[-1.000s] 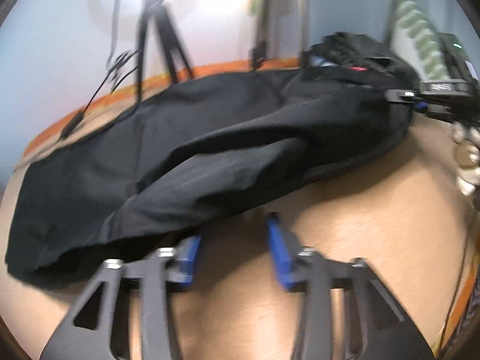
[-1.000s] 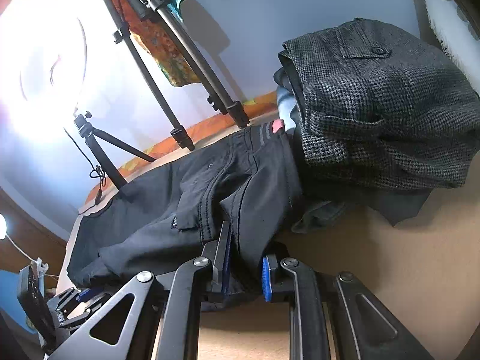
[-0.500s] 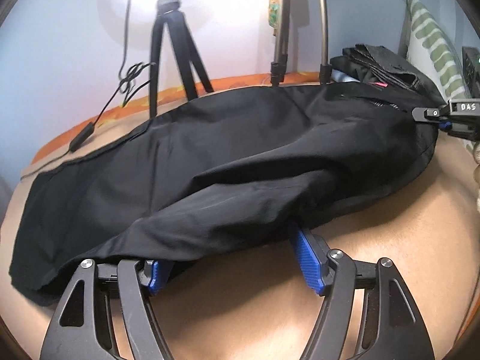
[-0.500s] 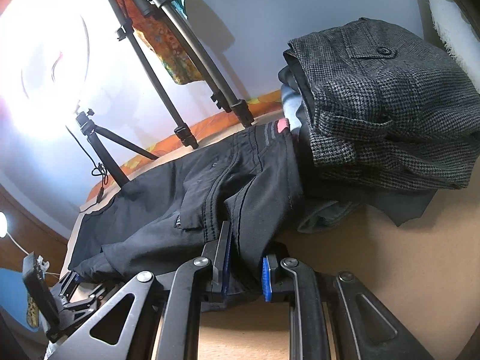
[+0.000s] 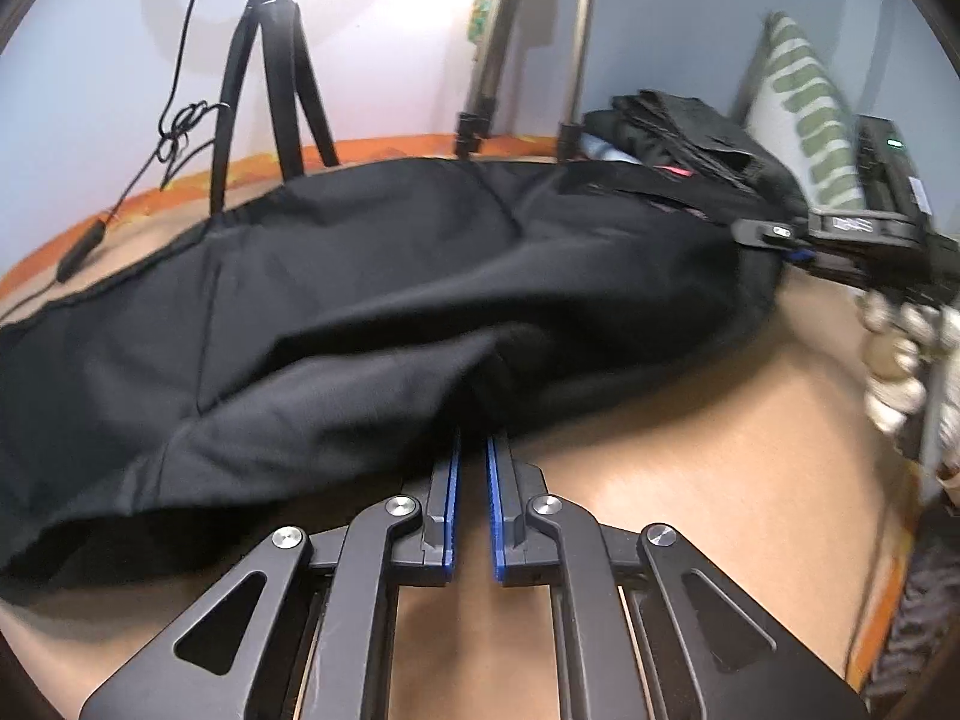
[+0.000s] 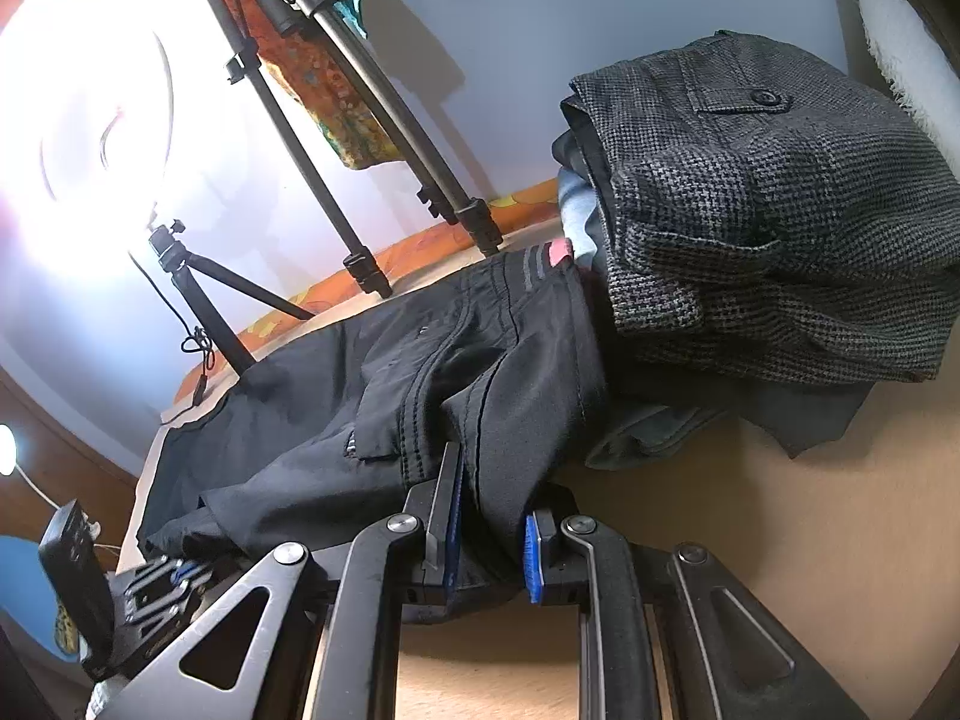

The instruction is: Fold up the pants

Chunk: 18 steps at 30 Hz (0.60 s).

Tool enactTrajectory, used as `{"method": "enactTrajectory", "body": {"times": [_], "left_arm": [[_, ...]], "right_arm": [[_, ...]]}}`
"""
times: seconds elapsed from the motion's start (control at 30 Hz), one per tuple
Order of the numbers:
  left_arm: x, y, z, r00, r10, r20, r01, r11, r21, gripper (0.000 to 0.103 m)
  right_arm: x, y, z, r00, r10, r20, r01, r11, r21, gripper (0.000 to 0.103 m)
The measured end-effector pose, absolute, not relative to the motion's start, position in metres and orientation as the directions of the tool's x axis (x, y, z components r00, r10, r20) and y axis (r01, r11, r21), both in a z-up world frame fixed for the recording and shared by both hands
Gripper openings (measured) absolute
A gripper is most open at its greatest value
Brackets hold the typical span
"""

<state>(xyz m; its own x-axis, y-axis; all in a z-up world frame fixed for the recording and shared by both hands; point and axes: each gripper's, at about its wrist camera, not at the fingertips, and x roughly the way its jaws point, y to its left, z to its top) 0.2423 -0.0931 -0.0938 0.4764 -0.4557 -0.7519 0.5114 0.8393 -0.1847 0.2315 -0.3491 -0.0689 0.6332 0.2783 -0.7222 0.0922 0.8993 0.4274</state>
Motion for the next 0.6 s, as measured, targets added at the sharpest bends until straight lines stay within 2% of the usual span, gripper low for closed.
{"method": "enactTrajectory", "body": {"times": [0.13,0.23,0.27,0.33,0.37,0.4,0.6], "left_arm": [[0.219,-0.09,-0.088,0.49,-0.467,-0.736,0.542,0.825,-0.162,0.003],[0.217,-0.083,-0.088,0.56,-0.385,-0.734,0.488,0.869,-0.083,0.003],[0.217,-0.082,-0.086,0.576,-0.361,-0.733,0.483,0.874,-0.052,0.006],[0.217,-0.081,-0.08,0.592,-0.347,-0.727,0.467,0.883,-0.041,0.025],[0.218,-0.081,-0.077,0.593,-0.349,-0.725,0.463,0.885,-0.047,0.054],[0.219,-0.081,-0.077,0.598,-0.349,-0.722,0.456,0.888,-0.051,0.069],[0.251,-0.073,-0.086,0.601,-0.319,-0.733,0.356,0.928,-0.112,0.067]], "right_arm": [[0.233,-0.349,-0.07,0.633,0.268,-0.726,0.101,0.902,0.421,0.015],[0.234,-0.346,-0.07,0.635,0.256,-0.729,0.11,0.904,0.414,0.015],[0.234,-0.345,-0.07,0.637,0.252,-0.729,0.112,0.905,0.411,0.015],[0.234,-0.343,-0.069,0.637,0.246,-0.73,0.11,0.909,0.402,0.015],[0.235,-0.342,-0.069,0.638,0.243,-0.73,0.107,0.912,0.397,0.015],[0.235,-0.342,-0.068,0.639,0.241,-0.73,0.106,0.913,0.394,0.015],[0.236,-0.342,-0.07,0.638,0.244,-0.731,0.111,0.91,0.4,0.015]]}}
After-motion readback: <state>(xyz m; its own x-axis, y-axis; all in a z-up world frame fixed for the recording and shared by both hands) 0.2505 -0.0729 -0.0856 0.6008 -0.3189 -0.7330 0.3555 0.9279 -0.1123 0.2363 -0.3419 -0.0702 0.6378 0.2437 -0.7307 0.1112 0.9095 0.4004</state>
